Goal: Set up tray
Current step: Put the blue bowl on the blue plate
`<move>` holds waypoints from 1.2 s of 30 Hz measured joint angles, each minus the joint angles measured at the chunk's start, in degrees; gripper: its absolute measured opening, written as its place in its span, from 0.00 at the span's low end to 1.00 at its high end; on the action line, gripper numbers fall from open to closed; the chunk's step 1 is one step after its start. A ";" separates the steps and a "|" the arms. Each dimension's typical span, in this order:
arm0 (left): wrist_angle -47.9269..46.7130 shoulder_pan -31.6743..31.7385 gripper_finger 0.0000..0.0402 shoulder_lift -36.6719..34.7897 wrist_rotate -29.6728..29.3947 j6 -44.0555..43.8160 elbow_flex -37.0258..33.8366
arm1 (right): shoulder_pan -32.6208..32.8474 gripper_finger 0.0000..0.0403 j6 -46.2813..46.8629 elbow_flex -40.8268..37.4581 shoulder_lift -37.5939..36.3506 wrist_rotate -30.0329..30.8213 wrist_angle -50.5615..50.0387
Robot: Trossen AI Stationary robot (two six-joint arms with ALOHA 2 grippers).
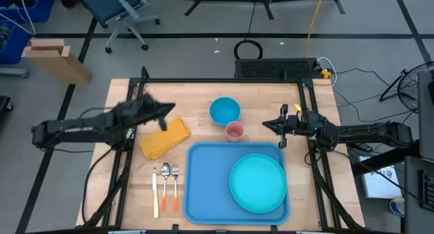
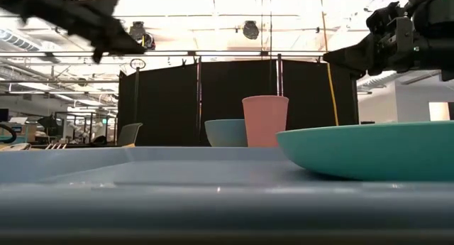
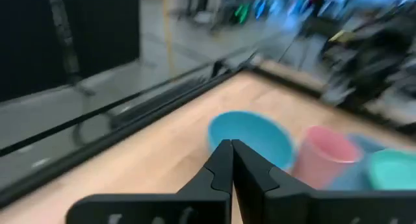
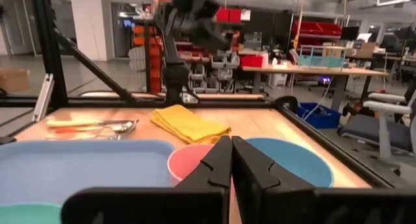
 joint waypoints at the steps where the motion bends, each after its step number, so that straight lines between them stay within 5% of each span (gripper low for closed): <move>1: -1.13 1.08 0.01 4.47 0.04 0.96 3.26 | 0.00 0.00 0.05 -0.01 -0.06 -0.01 0.36; 9: -16.25 8.30 0.01 39.24 2.28 13.58 34.31 | 0.00 0.00 0.42 -0.09 -0.05 -0.07 0.30; 12: -23.52 10.10 0.05 49.51 7.46 14.91 46.50 | 0.00 0.00 0.85 -0.11 -0.05 -0.07 0.34; 17: -34.10 11.14 0.24 63.86 16.80 21.45 65.19 | 0.00 0.00 1.28 -0.13 -0.05 -0.07 0.31; 22: -42.99 11.19 0.47 75.92 17.77 28.80 80.71 | 0.00 0.00 0.35 -0.13 -0.05 -0.05 0.31; 28: -47.14 11.19 0.65 85.65 16.47 35.54 89.79 | 0.00 0.00 0.24 -0.17 -0.05 -0.07 0.29; 36: -51.03 11.34 0.73 88.66 21.49 41.49 90.93 | 0.00 0.00 0.21 -0.17 -0.05 -0.07 -0.60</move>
